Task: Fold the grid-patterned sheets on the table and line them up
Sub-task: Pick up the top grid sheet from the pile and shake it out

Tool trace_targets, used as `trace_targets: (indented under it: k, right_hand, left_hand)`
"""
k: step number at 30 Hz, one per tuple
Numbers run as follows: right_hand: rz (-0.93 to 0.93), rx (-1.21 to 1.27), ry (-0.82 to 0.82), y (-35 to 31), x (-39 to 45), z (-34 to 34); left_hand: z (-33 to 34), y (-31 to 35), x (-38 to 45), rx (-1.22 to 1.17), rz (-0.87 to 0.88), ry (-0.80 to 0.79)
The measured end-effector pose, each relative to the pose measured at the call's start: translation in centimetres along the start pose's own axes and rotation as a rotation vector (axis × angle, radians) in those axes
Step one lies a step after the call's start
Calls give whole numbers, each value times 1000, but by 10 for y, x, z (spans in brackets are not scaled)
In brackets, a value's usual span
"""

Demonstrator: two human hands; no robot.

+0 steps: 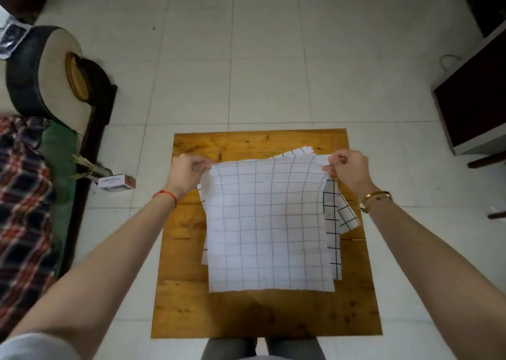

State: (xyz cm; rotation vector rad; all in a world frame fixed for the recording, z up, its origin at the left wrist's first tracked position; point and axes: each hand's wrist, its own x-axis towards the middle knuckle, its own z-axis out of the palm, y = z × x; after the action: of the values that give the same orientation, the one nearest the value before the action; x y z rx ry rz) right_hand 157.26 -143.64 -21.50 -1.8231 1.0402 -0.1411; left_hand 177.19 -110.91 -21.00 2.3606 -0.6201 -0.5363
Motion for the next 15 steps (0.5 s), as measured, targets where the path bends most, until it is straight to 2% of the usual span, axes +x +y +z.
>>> trace_targets:
  k: [4,10,15]
  right_hand:
    - [3,-41,-13,17,-16,11]
    - [155,13,-116,56,-35,21]
    - [329,53,-139,85,-55,34]
  left_hand:
    - [10,-19,-10,-22,-25,-43]
    - [30,-43,-39,-27,-68,-151]
    - [54,-56,-77,-106,-159,-200]
